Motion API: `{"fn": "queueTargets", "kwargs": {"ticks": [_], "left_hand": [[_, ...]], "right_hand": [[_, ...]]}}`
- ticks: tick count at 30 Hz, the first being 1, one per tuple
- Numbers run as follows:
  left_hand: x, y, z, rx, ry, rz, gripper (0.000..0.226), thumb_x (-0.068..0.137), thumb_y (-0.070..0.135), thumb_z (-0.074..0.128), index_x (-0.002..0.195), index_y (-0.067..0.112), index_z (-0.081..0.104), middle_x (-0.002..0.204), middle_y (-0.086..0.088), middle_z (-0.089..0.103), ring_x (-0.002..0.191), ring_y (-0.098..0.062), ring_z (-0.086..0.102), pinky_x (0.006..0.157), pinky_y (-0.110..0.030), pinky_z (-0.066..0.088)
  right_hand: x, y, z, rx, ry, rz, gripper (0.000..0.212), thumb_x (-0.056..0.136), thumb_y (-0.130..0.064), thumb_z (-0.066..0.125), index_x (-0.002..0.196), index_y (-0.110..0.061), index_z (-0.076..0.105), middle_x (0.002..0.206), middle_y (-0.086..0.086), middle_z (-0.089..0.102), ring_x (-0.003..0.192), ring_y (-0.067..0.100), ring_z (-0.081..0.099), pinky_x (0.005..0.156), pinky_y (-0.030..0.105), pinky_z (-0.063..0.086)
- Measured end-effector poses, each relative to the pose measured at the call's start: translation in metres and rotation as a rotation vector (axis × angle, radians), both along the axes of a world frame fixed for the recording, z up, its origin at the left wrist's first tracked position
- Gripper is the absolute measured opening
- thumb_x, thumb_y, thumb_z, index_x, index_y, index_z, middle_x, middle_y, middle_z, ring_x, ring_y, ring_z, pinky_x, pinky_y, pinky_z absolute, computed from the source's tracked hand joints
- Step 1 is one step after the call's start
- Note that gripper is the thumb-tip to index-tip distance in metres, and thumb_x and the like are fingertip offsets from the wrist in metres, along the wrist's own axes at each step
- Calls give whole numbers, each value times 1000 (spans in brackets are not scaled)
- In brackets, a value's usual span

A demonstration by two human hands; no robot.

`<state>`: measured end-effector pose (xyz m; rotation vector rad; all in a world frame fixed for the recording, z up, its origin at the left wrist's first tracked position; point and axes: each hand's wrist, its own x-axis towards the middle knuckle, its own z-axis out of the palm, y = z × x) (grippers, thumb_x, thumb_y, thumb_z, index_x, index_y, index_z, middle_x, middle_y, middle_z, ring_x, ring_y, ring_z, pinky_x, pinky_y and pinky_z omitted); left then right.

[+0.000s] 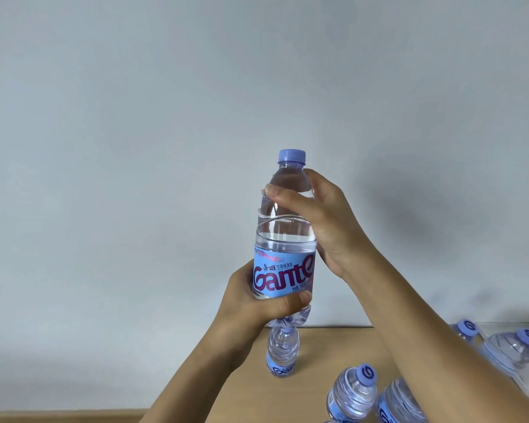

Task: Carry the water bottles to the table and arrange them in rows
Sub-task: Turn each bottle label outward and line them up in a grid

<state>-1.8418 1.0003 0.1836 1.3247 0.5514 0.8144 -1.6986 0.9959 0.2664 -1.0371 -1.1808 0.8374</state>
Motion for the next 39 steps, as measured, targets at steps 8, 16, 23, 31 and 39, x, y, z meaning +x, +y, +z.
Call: {"fn": "queueTargets", "kwargs": {"ticks": [8, 16, 23, 31, 39], "left_hand": [[-1, 10, -6, -11, 29, 12, 44, 52, 23, 87, 94, 21, 72, 92, -11, 74, 83, -25, 73, 70, -28, 57], [-2, 23, -18, 53, 179, 43, 58, 60, 25, 86, 113, 20, 63, 99, 0, 74, 91, -15, 71, 71, -20, 56], [0, 42, -43, 153, 304, 110, 58, 64, 19, 91, 113, 27, 62, 101, 10, 72, 97, -7, 67, 77, -19, 55], [4, 61, -89, 119, 380, 104, 48, 72, 20, 85, 114, 28, 62, 106, 11, 72, 99, 1, 65, 73, -3, 45], [15, 76, -136, 176, 555, 210, 55, 63, 33, 87, 110, 38, 58, 113, 6, 55, 108, -9, 55, 94, -26, 46]], "right_hand": [[6, 7, -7, -76, -60, -47, 19, 82, -40, 69, 93, -25, 72, 91, -3, 73, 87, 17, 72, 79, 32, 56], [12, 12, -20, -36, -50, -57, 25, 85, -28, 68, 103, -11, 70, 98, 14, 71, 92, 31, 69, 88, 44, 58], [19, 18, -48, -57, -136, -92, 18, 90, -25, 68, 103, -13, 70, 99, 7, 73, 94, 19, 68, 96, 47, 52], [23, 35, -98, -121, -96, -59, 23, 85, -26, 71, 108, -24, 70, 97, -8, 73, 96, 7, 66, 92, 25, 50], [25, 48, -143, -220, -105, -7, 26, 87, -16, 73, 110, -26, 69, 100, -5, 73, 95, 12, 65, 95, 43, 52]]}}
